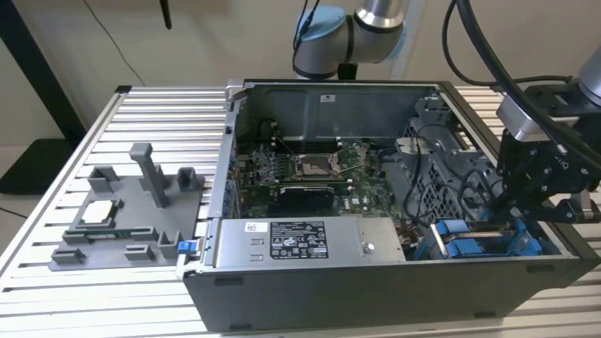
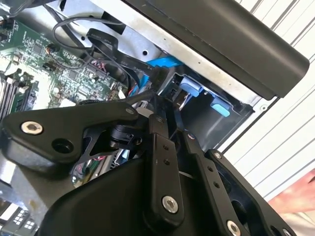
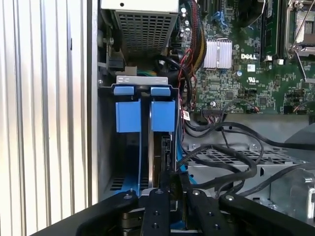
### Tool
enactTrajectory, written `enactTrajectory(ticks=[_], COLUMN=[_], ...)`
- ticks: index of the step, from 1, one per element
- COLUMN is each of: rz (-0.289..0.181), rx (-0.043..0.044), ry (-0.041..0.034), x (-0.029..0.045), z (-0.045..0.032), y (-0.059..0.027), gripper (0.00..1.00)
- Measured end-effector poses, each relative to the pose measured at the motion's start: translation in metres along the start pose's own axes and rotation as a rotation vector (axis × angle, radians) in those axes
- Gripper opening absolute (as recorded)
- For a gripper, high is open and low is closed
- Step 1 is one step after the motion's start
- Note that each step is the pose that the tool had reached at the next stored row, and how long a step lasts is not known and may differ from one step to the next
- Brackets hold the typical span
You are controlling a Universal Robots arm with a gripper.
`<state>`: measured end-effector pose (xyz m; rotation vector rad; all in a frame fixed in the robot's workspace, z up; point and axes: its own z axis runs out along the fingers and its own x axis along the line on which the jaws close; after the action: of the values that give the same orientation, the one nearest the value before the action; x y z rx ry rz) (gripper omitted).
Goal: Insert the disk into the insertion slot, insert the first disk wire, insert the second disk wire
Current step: 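Insert the first disk wire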
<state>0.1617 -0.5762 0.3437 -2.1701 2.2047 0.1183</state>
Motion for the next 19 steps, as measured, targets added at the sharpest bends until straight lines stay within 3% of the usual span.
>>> enactTrajectory(ticks=[14, 19], rz=[0.009, 0.013], rx=[0.0008, 0.0010], ry=[-0.0001, -0.0036], x=[0.0019, 0.0020], z=[0.0025, 0.0038], y=[-0.0002, -0.0002], gripper=[0.00, 0.00])
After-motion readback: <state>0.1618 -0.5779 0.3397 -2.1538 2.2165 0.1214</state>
